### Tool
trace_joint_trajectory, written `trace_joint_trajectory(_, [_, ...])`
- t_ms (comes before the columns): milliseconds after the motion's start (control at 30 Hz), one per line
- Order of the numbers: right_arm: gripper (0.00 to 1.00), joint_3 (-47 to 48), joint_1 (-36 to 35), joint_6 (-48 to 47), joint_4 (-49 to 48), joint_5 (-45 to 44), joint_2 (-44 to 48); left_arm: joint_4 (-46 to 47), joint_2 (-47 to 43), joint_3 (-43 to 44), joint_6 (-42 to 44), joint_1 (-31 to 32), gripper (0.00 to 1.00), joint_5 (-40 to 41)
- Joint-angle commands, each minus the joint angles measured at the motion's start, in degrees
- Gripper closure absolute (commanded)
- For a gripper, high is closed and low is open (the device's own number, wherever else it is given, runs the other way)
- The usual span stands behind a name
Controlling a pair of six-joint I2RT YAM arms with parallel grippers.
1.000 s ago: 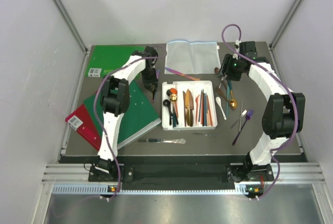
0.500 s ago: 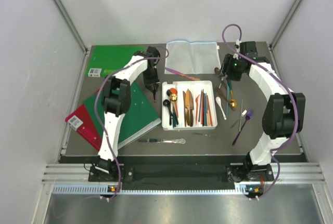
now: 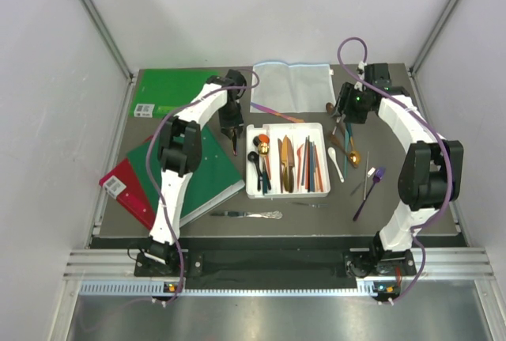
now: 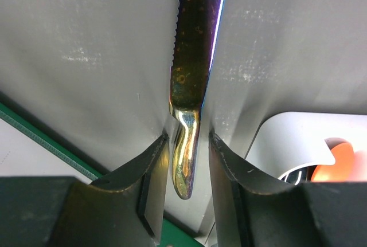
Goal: Sort the eating utensils into containers
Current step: Pick up the knife at the center of the board.
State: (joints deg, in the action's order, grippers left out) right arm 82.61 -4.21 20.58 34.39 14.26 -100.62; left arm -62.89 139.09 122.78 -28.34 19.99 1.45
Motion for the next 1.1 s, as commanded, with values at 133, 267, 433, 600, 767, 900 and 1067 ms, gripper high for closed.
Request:
trace_joint_trajectory(133, [0.46,1.5,1.13,-0.72,-0.02,0.59,-0.19,1.28,5.93,0.44,0.65,-0.48,0.62,1.36])
trace_joint_trajectory(267, [0.46,1.5,1.22,-0.54,-0.11,0.68,-0.28,1.54,5.76,-1.31,0.83,-0.39,0.87,-0.04])
trace_joint_trajectory(433, [0.46,1.42,1.31,-0.45,-0.12,0.68,-0.19,1.9,4.97,-3.95,1.27,0.84,1.0,-1.19])
trace_joint_trajectory(600, [0.46,1.42,1.31,-0.54,-0.2,0.59,-0.1,2.25,2.25,-5.01,1.53,1.46,1.0,-2.93])
trace_joint_trajectory(767, [0.46,1.59,1.22,-0.45,-0.2,0.68,-0.37,2.16,-2.75,-6.32,1.71,1.46,1.0,-3.39])
trace_joint_trajectory(900, [0.46,1.68,1.31,-0.1,-0.47,1.03,-0.81,2.07,-5.66,-6.59,1.97,1.37,1.0,-2.95])
trace_joint_trajectory(1067, [0.46,1.59,1.31,0.25,-0.82,1.73,-0.81,0.58,-6.99,-3.43,1.71,1.37,1.0,-1.98])
